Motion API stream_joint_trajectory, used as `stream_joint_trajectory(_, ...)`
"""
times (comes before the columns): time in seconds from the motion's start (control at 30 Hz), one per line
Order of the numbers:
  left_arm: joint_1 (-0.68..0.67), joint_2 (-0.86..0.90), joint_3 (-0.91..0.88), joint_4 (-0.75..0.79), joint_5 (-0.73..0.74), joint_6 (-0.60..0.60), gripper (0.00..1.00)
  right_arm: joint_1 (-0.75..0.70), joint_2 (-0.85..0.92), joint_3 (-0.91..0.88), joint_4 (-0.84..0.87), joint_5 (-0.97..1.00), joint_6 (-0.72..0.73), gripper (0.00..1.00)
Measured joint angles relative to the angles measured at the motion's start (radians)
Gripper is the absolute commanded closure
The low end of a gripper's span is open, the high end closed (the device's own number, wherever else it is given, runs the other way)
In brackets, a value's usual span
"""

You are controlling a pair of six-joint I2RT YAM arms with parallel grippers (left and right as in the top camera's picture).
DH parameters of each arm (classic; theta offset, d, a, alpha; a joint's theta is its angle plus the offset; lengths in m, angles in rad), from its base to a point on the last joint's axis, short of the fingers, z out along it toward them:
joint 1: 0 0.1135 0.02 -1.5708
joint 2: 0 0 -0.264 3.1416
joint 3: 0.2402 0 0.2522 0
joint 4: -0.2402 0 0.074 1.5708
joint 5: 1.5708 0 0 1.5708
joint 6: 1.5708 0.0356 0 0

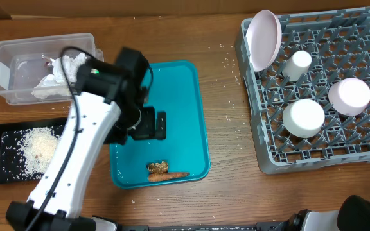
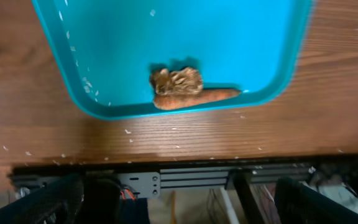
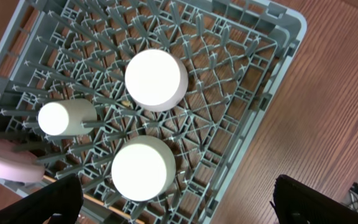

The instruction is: Sort waste into correct bins and load items into the dishwasher

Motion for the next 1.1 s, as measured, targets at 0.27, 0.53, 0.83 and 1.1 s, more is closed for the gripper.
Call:
stream_joint_trajectory(0.27,-0.004,0.009,-0.339,0.307,-0.008,-0.262,0.00,0.000,0.000,0.000,0.000,0.000,0.000,0.00)
stream_joint_trajectory(0.53,-0.008,0.010,-0.568,0.507,0.007,-0.343,0.00,0.000,0.000,0.000,-0.001,0.000,0.000,0.00)
stream_joint_trajectory(0.83,-0.017,0.010,-0.686,0.739,0.029,-0.248,0.00,0.000,0.000,0.000,-0.001,-0.001,0.000,0.00)
stream_joint_trajectory(1.1,-0.019,0.016,-0.699,0.755,0.091,-0.089,0.00,0.000,0.000,0.000,-0.001,0.000,0.000,0.00)
